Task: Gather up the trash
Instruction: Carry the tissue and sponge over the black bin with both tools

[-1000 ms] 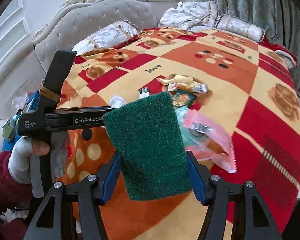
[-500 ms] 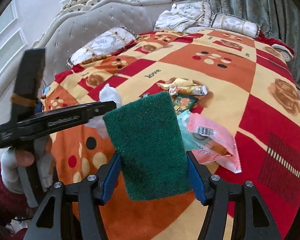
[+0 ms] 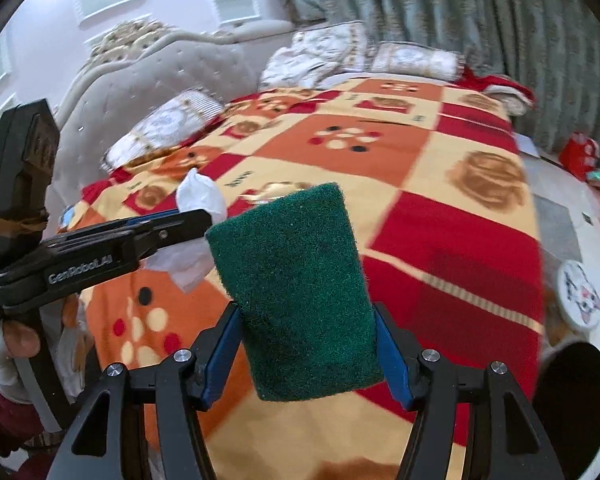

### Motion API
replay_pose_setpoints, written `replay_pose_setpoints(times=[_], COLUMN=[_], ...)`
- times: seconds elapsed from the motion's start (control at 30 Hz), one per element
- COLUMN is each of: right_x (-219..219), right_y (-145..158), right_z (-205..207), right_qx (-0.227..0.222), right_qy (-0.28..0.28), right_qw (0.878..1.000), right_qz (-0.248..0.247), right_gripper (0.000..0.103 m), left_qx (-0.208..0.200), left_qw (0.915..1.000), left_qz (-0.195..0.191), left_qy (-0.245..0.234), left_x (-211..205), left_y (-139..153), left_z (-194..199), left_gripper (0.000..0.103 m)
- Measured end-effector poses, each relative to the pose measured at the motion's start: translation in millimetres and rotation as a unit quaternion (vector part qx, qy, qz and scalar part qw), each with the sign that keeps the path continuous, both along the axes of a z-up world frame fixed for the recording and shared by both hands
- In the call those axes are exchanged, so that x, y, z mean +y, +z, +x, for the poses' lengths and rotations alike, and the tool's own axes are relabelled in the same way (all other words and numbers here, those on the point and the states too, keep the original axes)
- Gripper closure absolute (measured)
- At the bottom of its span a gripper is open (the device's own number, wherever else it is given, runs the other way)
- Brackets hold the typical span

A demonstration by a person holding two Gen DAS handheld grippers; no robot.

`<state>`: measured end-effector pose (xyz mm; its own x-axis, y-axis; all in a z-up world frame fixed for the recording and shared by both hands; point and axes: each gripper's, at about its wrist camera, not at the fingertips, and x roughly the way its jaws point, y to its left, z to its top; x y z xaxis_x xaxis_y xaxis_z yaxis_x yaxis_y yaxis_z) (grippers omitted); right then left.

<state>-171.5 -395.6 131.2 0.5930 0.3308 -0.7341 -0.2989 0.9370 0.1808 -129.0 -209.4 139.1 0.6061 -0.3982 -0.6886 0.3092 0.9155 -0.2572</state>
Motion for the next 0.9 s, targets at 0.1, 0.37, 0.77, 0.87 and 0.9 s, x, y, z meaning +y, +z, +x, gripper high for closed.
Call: replay_pose_setpoints(times=[0.1, 0.37, 0.77, 0.87, 0.9], right_x=[-28.5, -105.1, -230.5, -247.1, -252.1], right_y=[2.2, 9.1, -14.1, -22.2, -25.2], right_z=[-4.8, -23.3, -47.7, -50.6, -50.8], right_qx=[0.001, -0.004, 0.034, 0.043, 0.046], right_qy=[-0.025, -0.092, -0.223, -0.240, -0.247], right_qw=[1.000, 0.996, 0.974, 0.969, 0.968], right_qz=[-0.007, -0.020, -0.026, -0.029, -0.030], right_gripper=[0.042, 0.042, 0.042, 0.040, 0.039], left_qx=[-0.001, 0.004, 0.057, 0.069, 0.073], left_qw=[0.9997, 0.9959, 0.9792, 0.9748, 0.9747], left_qz=[-0.003, -0.006, -0.042, -0.055, -0.055], left_qy=[-0.023, -0.090, -0.190, -0.205, -0.204], left_x=[-29.9, -112.4, -226.5, -247.8, -253.7], left_y=[2.2, 3.3, -14.8, -21.2, -22.6], left_z=[-1.3, -9.9, -12.4, -12.0, -12.0], left_gripper=[0.077, 0.077, 0.077, 0.076, 0.076])
